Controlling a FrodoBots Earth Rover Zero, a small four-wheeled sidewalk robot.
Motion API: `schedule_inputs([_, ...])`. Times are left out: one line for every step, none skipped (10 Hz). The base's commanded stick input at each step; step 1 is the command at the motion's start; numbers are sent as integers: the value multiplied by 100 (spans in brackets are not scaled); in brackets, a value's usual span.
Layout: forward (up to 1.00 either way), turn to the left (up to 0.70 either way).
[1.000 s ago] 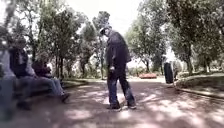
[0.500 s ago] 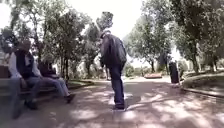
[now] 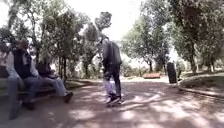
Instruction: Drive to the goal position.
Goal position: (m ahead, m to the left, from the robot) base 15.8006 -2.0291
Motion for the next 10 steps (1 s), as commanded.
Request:
schedule_inputs([0, -70])
schedule_inputs([0, -70])
schedule_inputs([0, -70])
schedule_inputs([0, -70])
schedule_inputs([0, -70])
schedule_inputs([0, -70])
schedule_inputs([0, -57])
schedule_inputs([0, -44])
schedule_inputs([0, -21])
schedule_inputs([0, 0])
